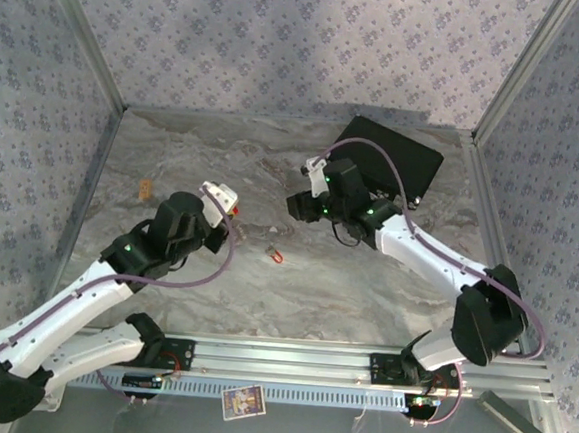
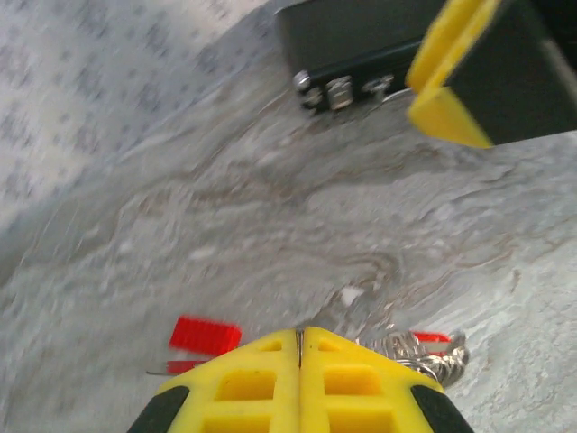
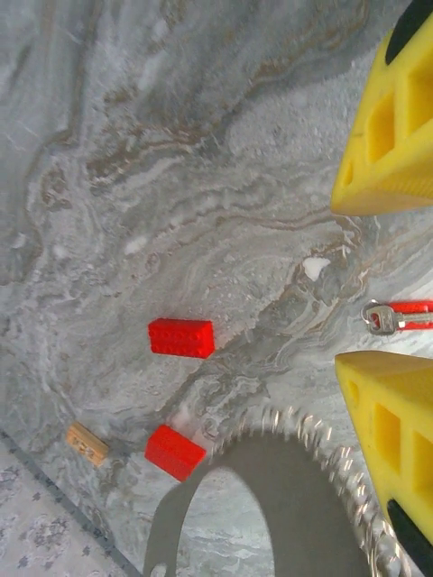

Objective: Put the keys on the keyring

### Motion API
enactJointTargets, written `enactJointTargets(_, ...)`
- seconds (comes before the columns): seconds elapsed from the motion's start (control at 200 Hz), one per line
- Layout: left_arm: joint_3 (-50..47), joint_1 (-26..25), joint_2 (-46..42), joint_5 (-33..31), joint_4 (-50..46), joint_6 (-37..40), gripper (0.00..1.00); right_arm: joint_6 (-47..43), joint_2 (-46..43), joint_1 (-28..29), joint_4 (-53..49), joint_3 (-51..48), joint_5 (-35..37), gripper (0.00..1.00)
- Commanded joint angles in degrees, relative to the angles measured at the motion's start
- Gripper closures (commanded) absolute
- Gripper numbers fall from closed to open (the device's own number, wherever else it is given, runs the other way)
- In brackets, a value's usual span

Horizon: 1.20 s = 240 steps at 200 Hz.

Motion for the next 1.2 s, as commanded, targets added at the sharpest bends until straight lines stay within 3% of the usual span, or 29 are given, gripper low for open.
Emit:
enactJointTargets(0.0, 2.14, -0.32, 2.40, 10.50, 7.15, 12.09, 1.00, -3.03, -5.05, -1.07, -1.33, -2.57, 0.29, 0.55)
enactJointTargets(0.205, 3.38, -1.13, 7.23, 32.69, 8.30, 26.09, 1.00, -2.25, -15.09, -8.03, 2.85, -10.35, -9.81, 0.55)
enactJointTargets(0.415, 3.04, -1.48, 13.46, 36.82, 18.04, 23.41, 1.00, -8.60, -26.85, -9.46, 4.84, -16.57, -10.99, 0.56)
enactJointTargets(0.7, 0.71, 0.64, 17.78, 43.93, 26.85, 18.43, 1.00, -19.10, -36.28, -2.80, 15.96, -28.90, -10.90, 0.56)
enactJointTargets(0.84, -1.63, 2.29, 16.67, 48.90, 29.85, 15.43, 1.00, -29.45, -36.44, 2.65, 16.88, -32.42, -10.33, 0.58)
enactJointTargets(1.194, -5.72, 3.09, 14.15, 60.37, 31.30, 18.05, 1.00, -29.63, -29.08, 2.04, 23.97, -33.13, -23.87, 0.69)
